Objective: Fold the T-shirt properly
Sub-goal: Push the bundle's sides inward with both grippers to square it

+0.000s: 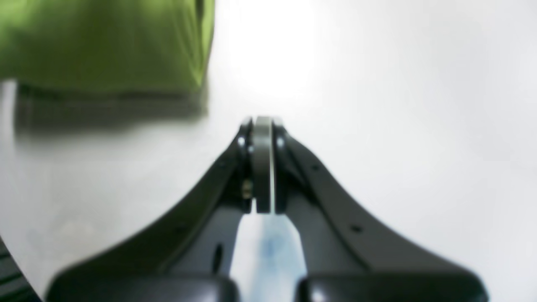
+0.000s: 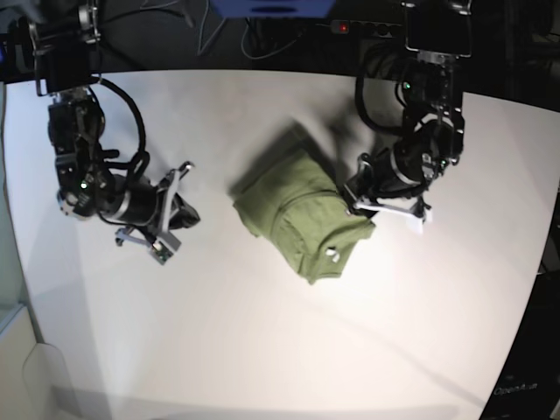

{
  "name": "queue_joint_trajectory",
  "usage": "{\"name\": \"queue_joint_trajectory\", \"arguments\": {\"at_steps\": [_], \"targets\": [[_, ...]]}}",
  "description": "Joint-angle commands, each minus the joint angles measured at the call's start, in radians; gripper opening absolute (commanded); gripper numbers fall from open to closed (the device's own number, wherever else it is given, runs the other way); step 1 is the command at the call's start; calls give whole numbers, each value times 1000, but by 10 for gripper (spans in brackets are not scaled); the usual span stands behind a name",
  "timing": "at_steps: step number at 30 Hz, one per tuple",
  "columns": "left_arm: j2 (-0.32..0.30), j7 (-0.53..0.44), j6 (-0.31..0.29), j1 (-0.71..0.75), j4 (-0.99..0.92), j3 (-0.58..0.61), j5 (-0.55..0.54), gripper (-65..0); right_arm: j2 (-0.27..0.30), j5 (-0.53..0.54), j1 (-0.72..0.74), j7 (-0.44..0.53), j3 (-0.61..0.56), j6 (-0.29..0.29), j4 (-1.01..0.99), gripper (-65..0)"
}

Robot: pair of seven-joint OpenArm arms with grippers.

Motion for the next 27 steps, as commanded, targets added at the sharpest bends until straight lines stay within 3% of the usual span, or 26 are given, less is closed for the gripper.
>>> {"name": "queue_joint_trajectory", "arguments": {"at_steps": [1,12,19,27], "targets": [[-3,-5,29,-19,-28,1,38,-357,8,16,38,25,7,3,15,-638],[59,-39,27,-249,-258,55,38,-357,-58,16,84,34,3,3,-64,-637],[60,-148,30,-308,-356,165,29,-357,-116,16,44,33,3,3,-76,-641],[57,-138,29,-309,-321,161,26,-357,-141,16,-27,36,3,3,-33,-641]]}}
